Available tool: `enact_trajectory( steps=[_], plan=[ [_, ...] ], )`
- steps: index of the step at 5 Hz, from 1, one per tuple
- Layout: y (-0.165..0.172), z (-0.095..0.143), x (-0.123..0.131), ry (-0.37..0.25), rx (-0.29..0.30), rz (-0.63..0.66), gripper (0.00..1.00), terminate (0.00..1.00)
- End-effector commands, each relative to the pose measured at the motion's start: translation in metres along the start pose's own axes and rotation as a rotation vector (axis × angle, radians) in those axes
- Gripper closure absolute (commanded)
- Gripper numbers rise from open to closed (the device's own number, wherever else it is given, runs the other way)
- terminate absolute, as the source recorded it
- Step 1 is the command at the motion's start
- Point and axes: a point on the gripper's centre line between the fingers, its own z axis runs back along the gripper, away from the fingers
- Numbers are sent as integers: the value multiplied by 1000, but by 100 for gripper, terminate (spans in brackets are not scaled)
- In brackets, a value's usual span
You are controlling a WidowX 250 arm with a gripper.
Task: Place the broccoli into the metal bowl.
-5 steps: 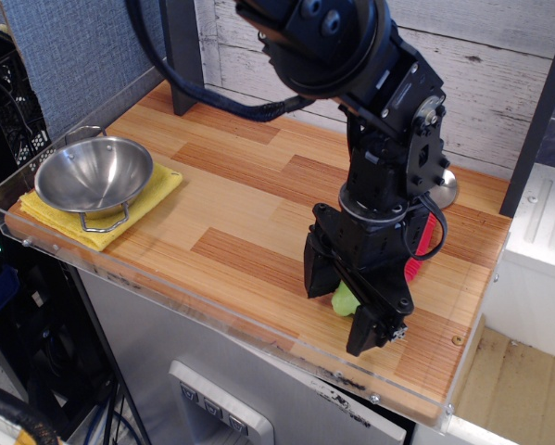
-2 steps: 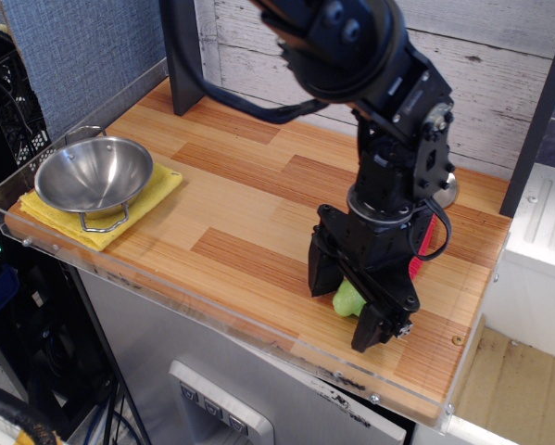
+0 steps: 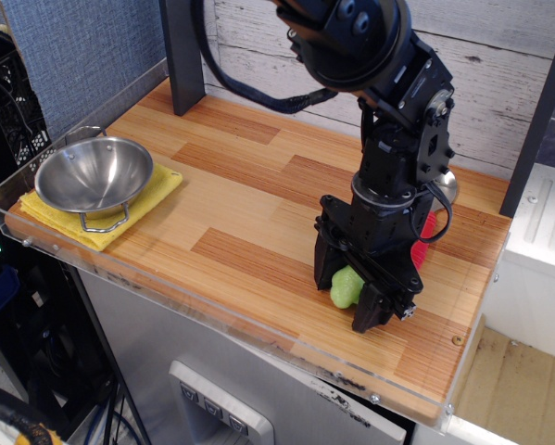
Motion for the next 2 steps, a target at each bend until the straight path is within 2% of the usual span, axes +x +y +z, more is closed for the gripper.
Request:
enact_trajectory(
  steps=[1, 2],
  plan=[
    [23, 46, -21, -122, -1, 70, 100, 0],
    [45, 92, -38, -227, -35, 144, 100, 0]
  ],
)
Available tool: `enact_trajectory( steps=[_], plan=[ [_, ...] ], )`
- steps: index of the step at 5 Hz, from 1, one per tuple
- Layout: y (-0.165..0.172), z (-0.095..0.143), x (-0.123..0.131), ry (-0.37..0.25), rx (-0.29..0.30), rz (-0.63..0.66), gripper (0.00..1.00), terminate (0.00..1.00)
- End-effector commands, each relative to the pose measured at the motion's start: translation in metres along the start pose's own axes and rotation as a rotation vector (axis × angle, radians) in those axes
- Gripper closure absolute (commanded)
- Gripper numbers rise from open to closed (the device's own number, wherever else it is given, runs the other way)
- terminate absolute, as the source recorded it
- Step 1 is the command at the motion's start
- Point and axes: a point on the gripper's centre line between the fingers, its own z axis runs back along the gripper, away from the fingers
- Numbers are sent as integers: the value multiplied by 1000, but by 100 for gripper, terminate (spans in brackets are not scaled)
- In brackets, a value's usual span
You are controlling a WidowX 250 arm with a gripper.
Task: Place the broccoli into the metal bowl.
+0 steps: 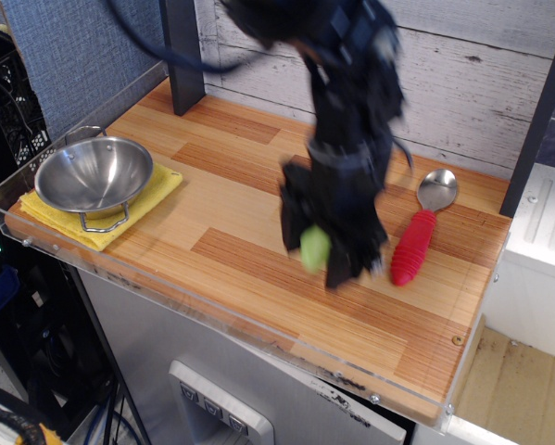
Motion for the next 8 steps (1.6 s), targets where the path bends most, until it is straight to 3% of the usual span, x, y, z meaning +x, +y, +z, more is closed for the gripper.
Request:
enact_trajectory(
  steps=[1, 3, 4, 5, 6, 7, 8],
  plan=[
    [56, 99, -24, -216, -62, 153, 100, 0],
    [144, 87, -66, -131, -46, 435, 100, 0],
    [165, 72, -89, -94, -32, 519, 100, 0],
    [171, 56, -105, -60, -3, 537, 100, 0],
    [172, 33, -112, -36, 63, 516, 100, 0],
    [171, 12, -108, -68, 138, 455, 100, 0],
    [178, -3, -104, -77, 160, 450, 100, 0]
  ],
)
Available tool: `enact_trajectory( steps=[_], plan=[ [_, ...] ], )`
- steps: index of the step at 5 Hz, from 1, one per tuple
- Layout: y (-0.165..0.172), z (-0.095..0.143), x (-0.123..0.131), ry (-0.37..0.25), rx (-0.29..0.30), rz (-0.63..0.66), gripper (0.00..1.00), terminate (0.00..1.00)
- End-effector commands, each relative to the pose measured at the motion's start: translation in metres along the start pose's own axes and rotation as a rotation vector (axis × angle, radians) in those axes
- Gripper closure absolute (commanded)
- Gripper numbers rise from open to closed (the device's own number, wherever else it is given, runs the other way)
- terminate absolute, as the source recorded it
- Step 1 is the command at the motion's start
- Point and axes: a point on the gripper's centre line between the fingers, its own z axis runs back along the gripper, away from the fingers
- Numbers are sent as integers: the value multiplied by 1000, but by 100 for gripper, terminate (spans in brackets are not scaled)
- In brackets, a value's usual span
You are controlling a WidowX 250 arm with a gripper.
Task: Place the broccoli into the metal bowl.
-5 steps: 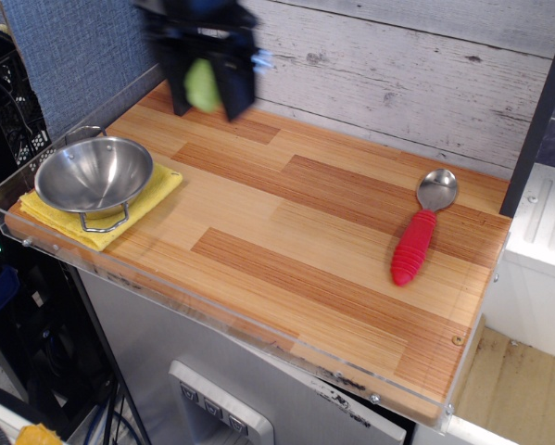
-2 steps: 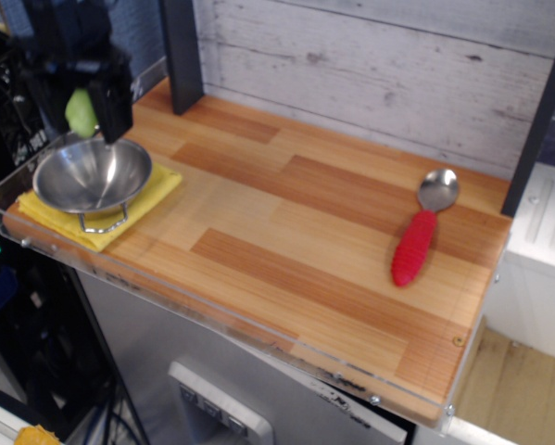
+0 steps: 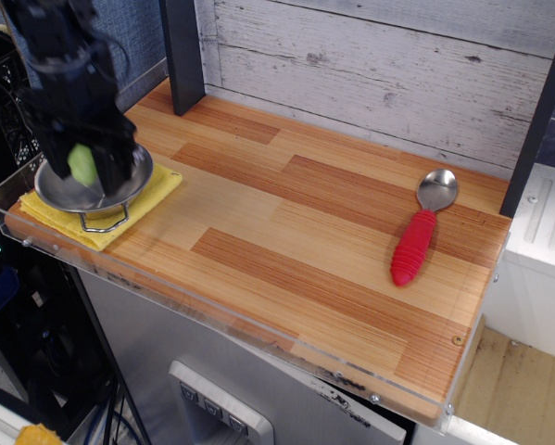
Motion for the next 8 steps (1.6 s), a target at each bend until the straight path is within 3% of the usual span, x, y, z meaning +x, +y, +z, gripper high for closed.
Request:
enact_trajectory(
  steps=[1, 3, 4, 6, 8],
  plan=[
    [21, -12, 9, -58, 24, 28, 100, 0],
    [38, -15, 20, -30, 17, 56, 100, 0],
    [34, -12, 21, -18, 19, 41, 0, 0],
    [26, 8, 20, -29, 20, -5, 0, 0],
    [-3, 76, 19, -57, -44, -21, 0, 0]
  ],
)
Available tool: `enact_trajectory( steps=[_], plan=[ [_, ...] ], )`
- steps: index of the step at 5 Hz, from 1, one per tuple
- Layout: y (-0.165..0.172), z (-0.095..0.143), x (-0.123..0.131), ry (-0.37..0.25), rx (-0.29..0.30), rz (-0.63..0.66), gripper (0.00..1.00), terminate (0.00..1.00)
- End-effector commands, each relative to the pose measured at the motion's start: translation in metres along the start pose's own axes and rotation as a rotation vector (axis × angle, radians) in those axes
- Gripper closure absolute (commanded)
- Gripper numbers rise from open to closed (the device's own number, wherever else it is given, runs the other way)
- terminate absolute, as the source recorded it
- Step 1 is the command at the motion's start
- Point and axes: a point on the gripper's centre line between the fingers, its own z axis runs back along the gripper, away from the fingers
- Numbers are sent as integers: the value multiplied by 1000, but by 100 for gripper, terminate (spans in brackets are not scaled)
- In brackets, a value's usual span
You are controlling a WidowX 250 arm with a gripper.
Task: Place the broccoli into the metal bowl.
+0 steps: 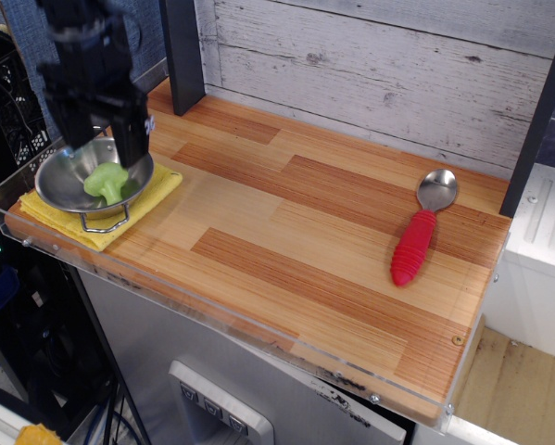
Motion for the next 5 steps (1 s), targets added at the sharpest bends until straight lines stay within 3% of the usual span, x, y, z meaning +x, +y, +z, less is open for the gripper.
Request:
enact_trajectory(
  steps=[1, 2, 4, 5],
  plan=[
    [-31, 67, -9, -66, -40, 40, 0, 0],
    [-45, 76, -9, -75, -82, 45, 0, 0],
    [-51, 75, -12, -55, -69, 47, 0, 0],
    [-51, 75, -12, -55, -69, 47, 0, 100]
  ],
)
